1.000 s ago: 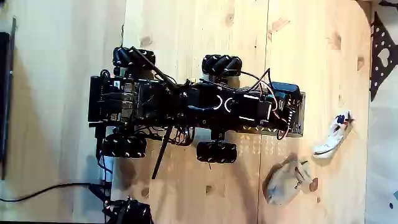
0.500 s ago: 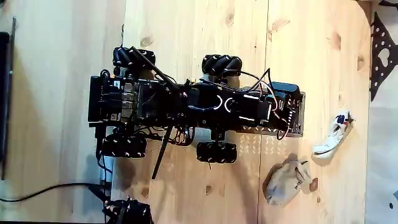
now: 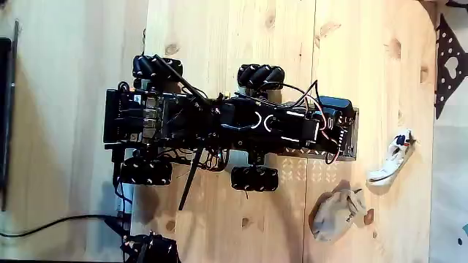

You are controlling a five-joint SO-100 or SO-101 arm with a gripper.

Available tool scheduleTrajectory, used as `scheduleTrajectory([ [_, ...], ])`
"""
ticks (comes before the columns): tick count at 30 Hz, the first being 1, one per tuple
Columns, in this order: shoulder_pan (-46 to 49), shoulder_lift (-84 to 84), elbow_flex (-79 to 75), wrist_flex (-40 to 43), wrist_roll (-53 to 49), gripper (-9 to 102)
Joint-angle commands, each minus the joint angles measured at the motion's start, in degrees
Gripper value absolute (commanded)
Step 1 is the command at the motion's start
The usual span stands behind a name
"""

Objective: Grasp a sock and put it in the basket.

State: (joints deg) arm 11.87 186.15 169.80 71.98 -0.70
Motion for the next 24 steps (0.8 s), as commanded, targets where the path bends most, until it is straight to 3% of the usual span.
scheduleTrajectory([
  [1, 0.1, -0.1, 0.1, 8.1, -0.3, 0],
  [14, 0.4, -0.2, 0.1, 8.1, 0.4, 0],
  [18, -3.4, -0.2, 0.0, 7.8, 0.4, 0],
  [24, -7.9, -5.3, -5.9, -2.4, 3.5, 1],
])
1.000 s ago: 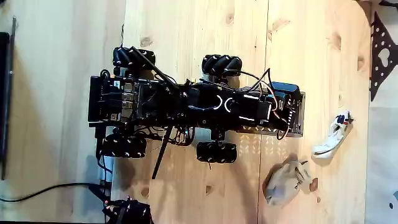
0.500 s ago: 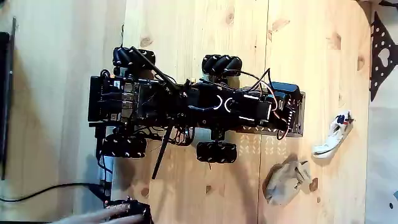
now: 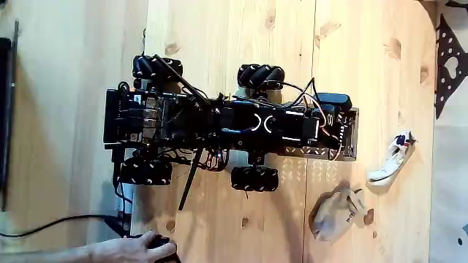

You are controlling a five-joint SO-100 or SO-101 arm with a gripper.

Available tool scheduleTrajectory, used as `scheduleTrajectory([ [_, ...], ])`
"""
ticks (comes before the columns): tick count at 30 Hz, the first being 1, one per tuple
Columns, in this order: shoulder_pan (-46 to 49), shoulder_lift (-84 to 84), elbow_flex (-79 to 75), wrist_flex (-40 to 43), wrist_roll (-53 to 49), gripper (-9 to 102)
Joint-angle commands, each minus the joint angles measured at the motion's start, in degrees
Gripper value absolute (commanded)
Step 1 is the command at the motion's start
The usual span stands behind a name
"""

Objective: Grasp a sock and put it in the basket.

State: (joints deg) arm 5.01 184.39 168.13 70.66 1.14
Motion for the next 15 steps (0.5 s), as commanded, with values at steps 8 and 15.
scheduleTrajectory([
  [8, -0.5, -34.6, -32.1, -16.3, 7.9, 1],
  [15, 6.9, -72.7, -71.5, -13.3, 11.5, 1],
])
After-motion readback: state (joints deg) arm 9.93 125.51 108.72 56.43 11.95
